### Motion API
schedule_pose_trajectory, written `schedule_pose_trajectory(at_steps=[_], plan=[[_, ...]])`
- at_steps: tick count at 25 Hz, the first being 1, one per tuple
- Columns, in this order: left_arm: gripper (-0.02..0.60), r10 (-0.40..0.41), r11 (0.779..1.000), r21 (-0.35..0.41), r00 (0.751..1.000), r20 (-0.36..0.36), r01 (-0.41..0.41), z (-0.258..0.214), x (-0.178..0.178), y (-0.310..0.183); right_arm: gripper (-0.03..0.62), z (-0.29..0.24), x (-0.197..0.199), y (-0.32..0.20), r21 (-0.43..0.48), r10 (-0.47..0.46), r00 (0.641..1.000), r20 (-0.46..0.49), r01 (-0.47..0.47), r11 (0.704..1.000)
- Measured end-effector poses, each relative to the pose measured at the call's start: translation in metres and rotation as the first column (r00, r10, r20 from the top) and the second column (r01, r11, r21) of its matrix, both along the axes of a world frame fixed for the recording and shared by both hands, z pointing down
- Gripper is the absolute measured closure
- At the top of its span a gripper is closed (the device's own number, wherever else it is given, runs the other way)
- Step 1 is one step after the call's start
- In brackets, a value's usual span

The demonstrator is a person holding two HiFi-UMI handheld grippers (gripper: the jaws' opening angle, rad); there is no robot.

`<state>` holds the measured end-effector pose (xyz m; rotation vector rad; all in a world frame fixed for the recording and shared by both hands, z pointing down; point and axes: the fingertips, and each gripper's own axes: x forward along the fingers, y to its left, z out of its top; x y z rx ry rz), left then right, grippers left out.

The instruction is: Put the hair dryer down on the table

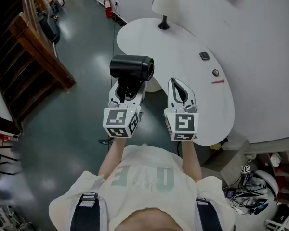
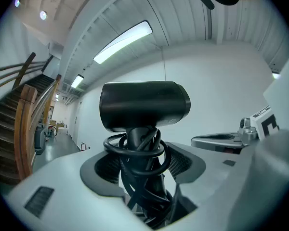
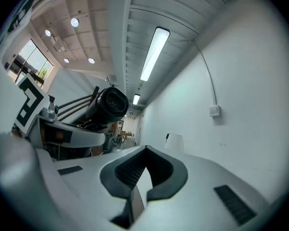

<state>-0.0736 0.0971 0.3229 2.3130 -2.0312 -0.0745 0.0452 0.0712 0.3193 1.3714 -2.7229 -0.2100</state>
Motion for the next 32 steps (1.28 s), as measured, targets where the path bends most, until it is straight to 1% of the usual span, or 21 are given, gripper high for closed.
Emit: schedule_pose_trajectory(at_steps=[10, 17, 25, 28, 32], plan=[[0.310, 0.016, 0.999, 0.039, 1.000, -0.010, -0.016, -0.013, -0.004, -0.002, 0.589, 0.000, -0.005, 0.001, -0.006, -0.008, 1.000, 0.015, 0.008, 1.000], [0.310, 0.042, 0.998, 0.042, 0.999, -0.034, -0.041, -0.015, -0.009, -0.002, 0.589, -0.008, -0.020, 0.007, -0.016, -0.055, 0.997, 0.054, 0.055, 0.998], [0.310, 0.073, 0.995, 0.077, 0.996, -0.055, -0.068, -0.016, -0.020, -0.006, 0.591, -0.002, -0.022, 0.005, 0.025, -0.038, 0.999, -0.008, 0.038, 0.999], [0.310, 0.079, 0.993, 0.093, 0.996, -0.048, -0.074, -0.022, -0.029, -0.017, 0.591, -0.005, -0.020, -0.008, 0.040, -0.008, 1.000, -0.005, 0.008, 0.999], [0.310, 0.082, 0.993, 0.087, 0.996, -0.023, -0.080, -0.021, -0.031, -0.034, 0.590, -0.004, -0.021, -0.031, 0.035, 0.006, 1.000, 0.010, -0.007, 0.999]])
